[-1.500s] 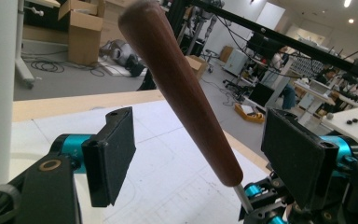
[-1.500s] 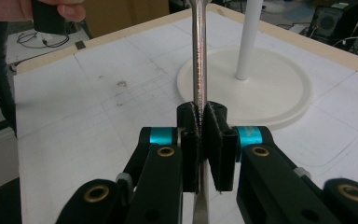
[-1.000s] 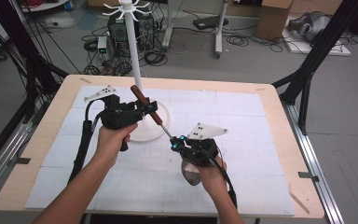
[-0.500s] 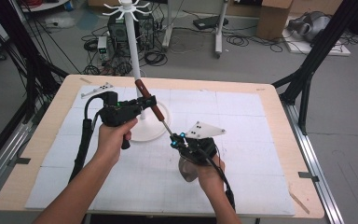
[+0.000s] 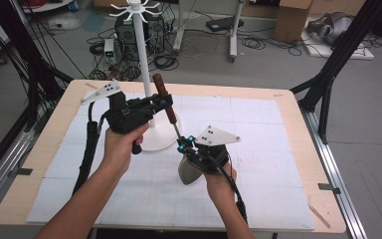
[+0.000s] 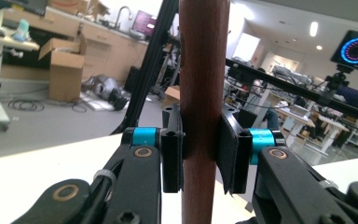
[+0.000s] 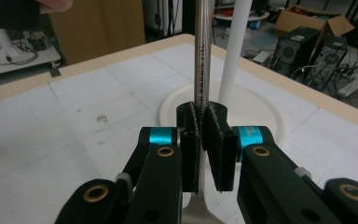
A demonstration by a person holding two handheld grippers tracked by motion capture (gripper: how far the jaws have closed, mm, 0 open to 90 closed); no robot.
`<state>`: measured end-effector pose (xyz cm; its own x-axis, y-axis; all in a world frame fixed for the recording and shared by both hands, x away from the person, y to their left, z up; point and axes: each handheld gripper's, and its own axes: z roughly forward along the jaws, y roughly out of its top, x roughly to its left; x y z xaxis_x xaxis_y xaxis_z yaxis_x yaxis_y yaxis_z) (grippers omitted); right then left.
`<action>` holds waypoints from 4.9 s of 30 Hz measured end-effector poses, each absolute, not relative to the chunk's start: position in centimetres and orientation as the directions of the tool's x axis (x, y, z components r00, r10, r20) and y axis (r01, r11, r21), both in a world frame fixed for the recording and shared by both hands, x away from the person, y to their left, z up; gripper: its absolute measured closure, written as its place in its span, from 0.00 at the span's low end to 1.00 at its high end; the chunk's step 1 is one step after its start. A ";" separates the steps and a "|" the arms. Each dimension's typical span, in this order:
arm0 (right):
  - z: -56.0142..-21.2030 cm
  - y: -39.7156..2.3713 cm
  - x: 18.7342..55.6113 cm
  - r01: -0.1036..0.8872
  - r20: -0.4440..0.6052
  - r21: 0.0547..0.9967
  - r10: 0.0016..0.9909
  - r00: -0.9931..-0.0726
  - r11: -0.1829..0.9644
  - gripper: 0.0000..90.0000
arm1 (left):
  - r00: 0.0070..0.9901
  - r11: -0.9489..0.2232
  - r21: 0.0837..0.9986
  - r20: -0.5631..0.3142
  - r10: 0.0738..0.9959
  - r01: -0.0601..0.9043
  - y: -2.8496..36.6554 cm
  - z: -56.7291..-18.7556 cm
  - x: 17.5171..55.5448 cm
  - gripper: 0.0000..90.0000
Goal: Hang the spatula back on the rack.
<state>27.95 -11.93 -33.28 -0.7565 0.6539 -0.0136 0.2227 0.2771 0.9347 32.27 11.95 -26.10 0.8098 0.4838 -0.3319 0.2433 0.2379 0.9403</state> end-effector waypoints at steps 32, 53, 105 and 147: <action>-34.9 -23.3 25.6 0.219 -0.094 0.944 0.839 -0.537 0.245 0.20 | 0.877 0.096 0.988 -0.154 0.455 0.123 14.5 -19.9 37.0 0.81; -35.8 -24.6 25.7 0.235 -0.061 0.948 0.846 -0.530 0.216 0.20 | 0.857 0.073 0.984 -0.180 0.483 0.165 15.3 -16.7 41.0 0.81; -37.4 -26.1 25.8 0.280 -0.030 0.939 0.862 -0.506 0.198 0.20 | 0.732 0.058 0.984 -0.163 0.662 0.166 25.0 -25.8 33.6 0.41; -39.5 -28.5 22.9 0.300 -0.026 0.938 0.896 -0.444 0.176 0.20 | 0.663 0.021 0.987 -0.124 0.738 0.162 27.5 -40.4 26.0 0.22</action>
<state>22.89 -28.52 -39.52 -0.4442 0.8955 -0.0257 0.2999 0.1756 0.9377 26.01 27.51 -40.39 0.6633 0.7379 -0.1245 0.1618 0.0209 0.9866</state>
